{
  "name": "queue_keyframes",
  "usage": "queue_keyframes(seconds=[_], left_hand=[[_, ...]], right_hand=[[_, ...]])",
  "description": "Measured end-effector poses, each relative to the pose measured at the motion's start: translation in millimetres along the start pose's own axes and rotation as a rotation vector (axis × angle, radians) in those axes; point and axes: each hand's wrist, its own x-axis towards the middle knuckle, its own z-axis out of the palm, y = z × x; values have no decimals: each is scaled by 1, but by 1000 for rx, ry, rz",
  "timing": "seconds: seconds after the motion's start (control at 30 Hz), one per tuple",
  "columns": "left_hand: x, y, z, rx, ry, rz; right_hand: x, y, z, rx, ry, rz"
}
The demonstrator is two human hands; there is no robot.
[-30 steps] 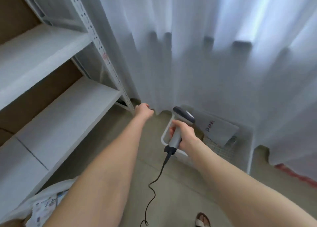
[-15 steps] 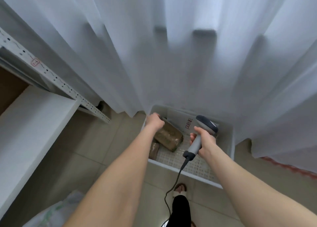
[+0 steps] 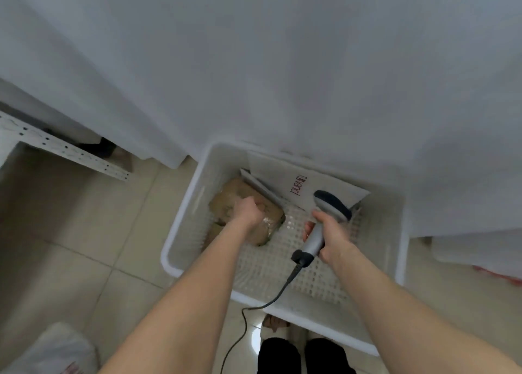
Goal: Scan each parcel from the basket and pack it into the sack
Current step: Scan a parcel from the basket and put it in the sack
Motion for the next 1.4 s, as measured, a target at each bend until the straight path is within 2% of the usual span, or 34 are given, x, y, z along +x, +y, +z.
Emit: queue_keyframes(seconds=[0.17,0.37,0.6,0.73,0.83,0.93,1.13,1.27,1.4], left_hand=[[83,-39,44,1,14,-107],[184,-77,52,-38,172,-178],[235,-110,61,45,207,-211],[207,-114,100,-125,46,-145],[181,-109,136,-483,-122,-215],[156,-107,150,-604,-191,-272],[105,-88,82,-732,-72,-274],[49,-67,13,-791,-31,-335],[-17,-52,-51,-772,41,-320]], right_hand=[[104,19,-2,-38,-3,30],[206,51,24,-97,-79,76],[262,67,14,-132,-65,104],[247,59,-25,-128,101,85],[230,52,-53,-138,196,81],[210,49,-68,-181,236,73],[138,37,-66,-89,246,48],[64,31,-48,-4,133,95],[-14,21,-31,140,35,55]])
